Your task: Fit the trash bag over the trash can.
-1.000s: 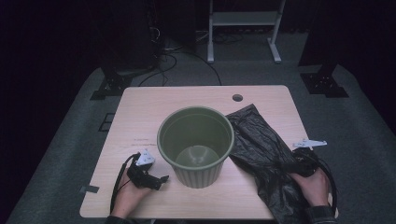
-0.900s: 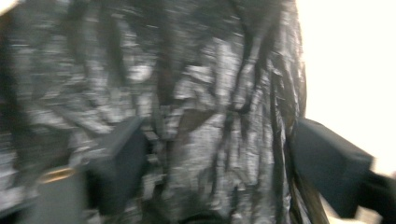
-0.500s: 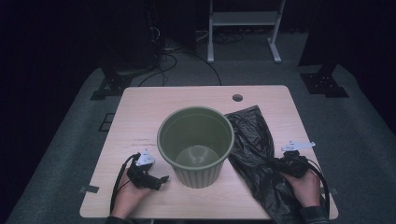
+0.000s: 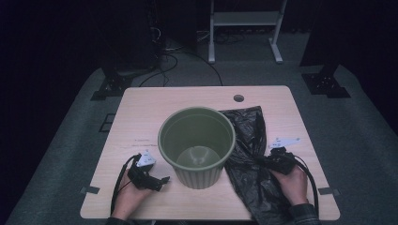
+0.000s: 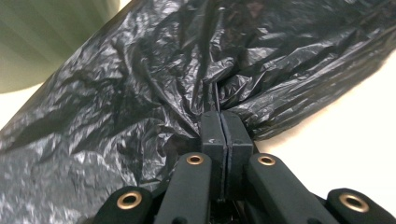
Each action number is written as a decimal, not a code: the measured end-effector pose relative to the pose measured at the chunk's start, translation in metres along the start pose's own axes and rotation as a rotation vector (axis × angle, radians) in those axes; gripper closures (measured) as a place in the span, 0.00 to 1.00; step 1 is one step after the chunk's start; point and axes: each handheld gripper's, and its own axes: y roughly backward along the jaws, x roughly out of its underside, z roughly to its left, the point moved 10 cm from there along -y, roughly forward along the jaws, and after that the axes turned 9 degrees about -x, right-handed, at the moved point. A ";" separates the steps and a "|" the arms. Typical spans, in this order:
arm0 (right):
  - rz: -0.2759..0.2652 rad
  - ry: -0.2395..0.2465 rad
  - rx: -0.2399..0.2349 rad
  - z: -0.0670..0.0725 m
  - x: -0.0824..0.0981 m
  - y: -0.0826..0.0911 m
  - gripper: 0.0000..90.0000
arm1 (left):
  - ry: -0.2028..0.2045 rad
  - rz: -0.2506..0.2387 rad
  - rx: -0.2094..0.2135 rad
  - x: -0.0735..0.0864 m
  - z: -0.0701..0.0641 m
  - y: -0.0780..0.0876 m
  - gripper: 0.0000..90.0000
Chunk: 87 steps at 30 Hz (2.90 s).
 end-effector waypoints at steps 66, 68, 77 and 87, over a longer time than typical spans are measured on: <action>-0.012 0.161 -0.119 0.062 -0.024 -0.046 0.99 | -0.004 0.000 0.005 0.000 -0.001 0.000 0.00; -0.020 0.170 -0.138 0.066 -0.026 -0.040 0.99 | -0.004 0.000 0.005 0.000 -0.001 0.000 0.00; -0.069 0.211 -0.217 0.084 -0.042 -0.006 0.99 | -0.004 0.000 0.005 0.000 -0.001 0.000 0.00; -0.119 0.272 -0.344 0.110 -0.064 0.032 0.99 | -0.003 0.000 0.005 0.000 -0.001 0.000 0.00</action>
